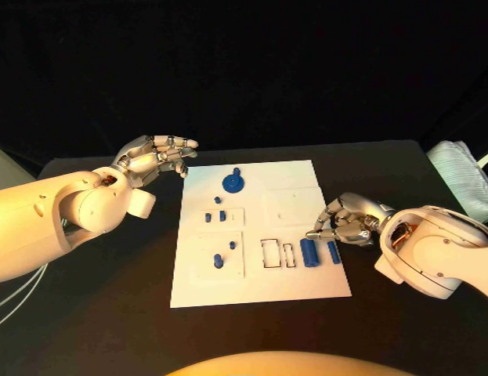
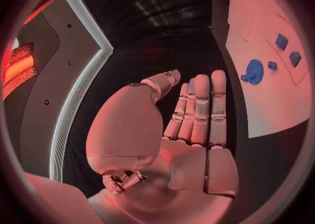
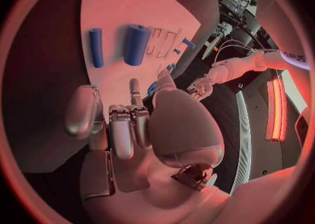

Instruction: Assemble the parts on the task board

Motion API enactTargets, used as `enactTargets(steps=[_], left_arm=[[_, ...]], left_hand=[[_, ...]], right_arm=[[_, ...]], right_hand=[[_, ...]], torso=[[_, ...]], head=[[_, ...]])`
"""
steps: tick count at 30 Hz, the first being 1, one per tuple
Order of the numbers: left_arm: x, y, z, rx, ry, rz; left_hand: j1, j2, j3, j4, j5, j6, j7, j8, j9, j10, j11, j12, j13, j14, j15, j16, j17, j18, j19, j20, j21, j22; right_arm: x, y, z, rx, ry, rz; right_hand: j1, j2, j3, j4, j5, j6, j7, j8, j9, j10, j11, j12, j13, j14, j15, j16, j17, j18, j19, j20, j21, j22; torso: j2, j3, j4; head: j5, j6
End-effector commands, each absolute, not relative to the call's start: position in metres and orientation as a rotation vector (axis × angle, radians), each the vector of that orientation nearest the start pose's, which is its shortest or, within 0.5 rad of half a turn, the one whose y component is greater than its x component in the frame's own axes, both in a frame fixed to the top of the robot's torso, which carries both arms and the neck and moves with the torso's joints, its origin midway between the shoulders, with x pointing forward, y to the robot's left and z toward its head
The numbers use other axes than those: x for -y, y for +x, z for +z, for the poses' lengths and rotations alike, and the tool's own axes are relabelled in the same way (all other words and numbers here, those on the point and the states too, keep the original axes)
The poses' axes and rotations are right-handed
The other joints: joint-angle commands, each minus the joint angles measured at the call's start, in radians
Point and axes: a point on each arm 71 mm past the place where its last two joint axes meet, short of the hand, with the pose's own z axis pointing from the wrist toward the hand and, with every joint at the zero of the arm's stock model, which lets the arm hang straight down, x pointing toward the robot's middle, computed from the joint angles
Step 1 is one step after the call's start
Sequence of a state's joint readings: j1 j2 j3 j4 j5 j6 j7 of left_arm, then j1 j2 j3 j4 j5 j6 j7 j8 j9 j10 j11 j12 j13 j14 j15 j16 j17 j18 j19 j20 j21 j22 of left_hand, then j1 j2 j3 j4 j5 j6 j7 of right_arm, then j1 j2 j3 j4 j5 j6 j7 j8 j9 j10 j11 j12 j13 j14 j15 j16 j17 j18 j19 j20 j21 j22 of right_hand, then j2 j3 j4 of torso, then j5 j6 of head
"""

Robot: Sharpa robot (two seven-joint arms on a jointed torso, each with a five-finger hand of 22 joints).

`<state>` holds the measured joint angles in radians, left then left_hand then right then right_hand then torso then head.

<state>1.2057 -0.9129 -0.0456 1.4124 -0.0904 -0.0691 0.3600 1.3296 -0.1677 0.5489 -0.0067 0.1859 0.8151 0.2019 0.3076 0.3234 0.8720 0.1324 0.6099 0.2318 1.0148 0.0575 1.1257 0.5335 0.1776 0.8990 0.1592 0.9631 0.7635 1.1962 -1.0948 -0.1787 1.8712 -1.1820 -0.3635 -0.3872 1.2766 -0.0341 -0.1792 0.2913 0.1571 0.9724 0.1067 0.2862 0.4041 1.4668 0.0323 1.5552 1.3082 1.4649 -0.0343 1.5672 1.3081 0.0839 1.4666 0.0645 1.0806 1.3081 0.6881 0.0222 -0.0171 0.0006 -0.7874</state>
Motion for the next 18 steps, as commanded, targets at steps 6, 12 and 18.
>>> enactTargets(steps=[6,12,18], left_arm=[[-0.266,0.499,-0.182,-1.525,-0.99,-1.58],[-0.267,0.499,-0.182,-1.525,-0.992,-1.577],[-0.268,0.499,-0.182,-1.521,-0.992,-1.574]], left_hand=[[-0.012,-0.001,0.0,0.003,0.001,-0.005,0.0,0.006,-0.001,-0.009,0.001,0.007,-0.001,-0.003,0.004,0.006,0.001,0.006,0.004,-0.001,-0.006,-0.001],[-0.012,-0.001,0.0,0.003,0.001,-0.005,0.0,0.006,-0.001,-0.009,0.001,0.007,-0.001,-0.003,0.004,0.006,0.001,0.006,0.004,-0.001,-0.006,-0.001],[-0.012,-0.001,0.0,0.003,0.001,-0.005,0.0,0.006,-0.001,-0.009,0.001,0.007,-0.001,-0.003,0.004,0.006,0.001,0.006,0.004,-0.001,-0.006,-0.001]], right_arm=[[0.231,0.389,-0.232,-1.988,0.166,0.483],[0.231,0.389,-0.234,-1.978,0.113,0.446],[0.228,0.388,-0.238,-1.986,0.086,0.435]], right_hand=[[0.006,0.002,-0.01,0.0,0.008,0.0,0.003,-0.004,0.0,0.094,-0.003,0.004,0.246,0.106,-0.007,0.004,0.263,-0.011,0.036,-0.006,0.005,0.118],[-0.003,0.006,-0.016,0.002,0.007,0.001,0.003,-0.006,0.0,0.091,-0.002,0.001,0.242,0.106,-0.005,0.004,0.263,-0.011,0.035,-0.005,0.004,0.119],[-0.028,0.021,-0.03,0.002,0.009,0.021,-0.002,0.003,0.006,0.089,-0.006,-0.002,0.238,0.106,-0.008,0.004,0.263,-0.011,0.034,-0.006,0.007,0.124]], torso=[[0.001,0.0005,-0.001],[0.0,-0.0004,-0.0013],[0.001,0.0012,-0.0024]], head=[[0.008,-0.011],[0.008,-0.015],[0.01,-0.017]])
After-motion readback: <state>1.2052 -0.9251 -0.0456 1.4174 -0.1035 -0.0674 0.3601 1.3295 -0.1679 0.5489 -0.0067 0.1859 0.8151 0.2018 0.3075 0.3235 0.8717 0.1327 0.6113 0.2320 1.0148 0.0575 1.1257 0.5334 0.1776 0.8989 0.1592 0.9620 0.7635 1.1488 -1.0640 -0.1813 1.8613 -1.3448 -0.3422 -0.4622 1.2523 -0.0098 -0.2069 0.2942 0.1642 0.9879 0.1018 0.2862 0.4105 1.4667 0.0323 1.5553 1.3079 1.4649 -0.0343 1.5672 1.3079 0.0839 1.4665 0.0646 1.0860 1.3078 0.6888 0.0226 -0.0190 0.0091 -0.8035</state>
